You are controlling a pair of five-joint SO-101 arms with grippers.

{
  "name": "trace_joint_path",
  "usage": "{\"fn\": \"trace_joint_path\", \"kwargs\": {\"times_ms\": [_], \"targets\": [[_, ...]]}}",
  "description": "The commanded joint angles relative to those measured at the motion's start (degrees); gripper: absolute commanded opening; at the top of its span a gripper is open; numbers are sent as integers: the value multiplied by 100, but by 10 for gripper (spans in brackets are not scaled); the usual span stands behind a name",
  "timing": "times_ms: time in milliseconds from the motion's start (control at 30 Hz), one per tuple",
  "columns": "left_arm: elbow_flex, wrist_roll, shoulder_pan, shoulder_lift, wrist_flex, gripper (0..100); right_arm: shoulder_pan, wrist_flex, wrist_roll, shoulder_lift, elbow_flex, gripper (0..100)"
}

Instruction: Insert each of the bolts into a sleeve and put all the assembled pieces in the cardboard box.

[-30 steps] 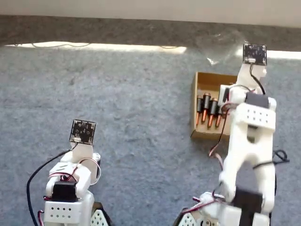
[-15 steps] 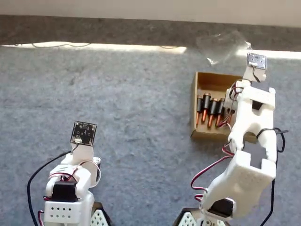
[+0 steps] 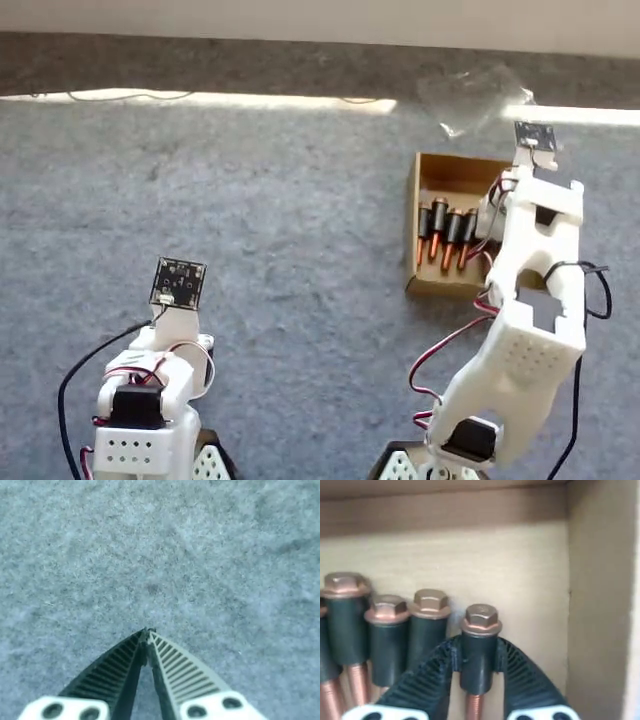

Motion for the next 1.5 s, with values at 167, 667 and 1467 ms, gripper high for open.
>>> {"fn": "trace_joint_path", "kwargs": {"times_ms": [167, 667, 1467], "targets": [[127, 0, -66, -48, -9, 7, -655, 857, 88, -136, -1068, 138], [127, 0, -66, -48, -18, 7, -1376, 3679, 114, -136, -3864, 22], [127, 747, -75, -48, 35, 5, -2633, 3855, 88, -4031, -2941, 5]]}}
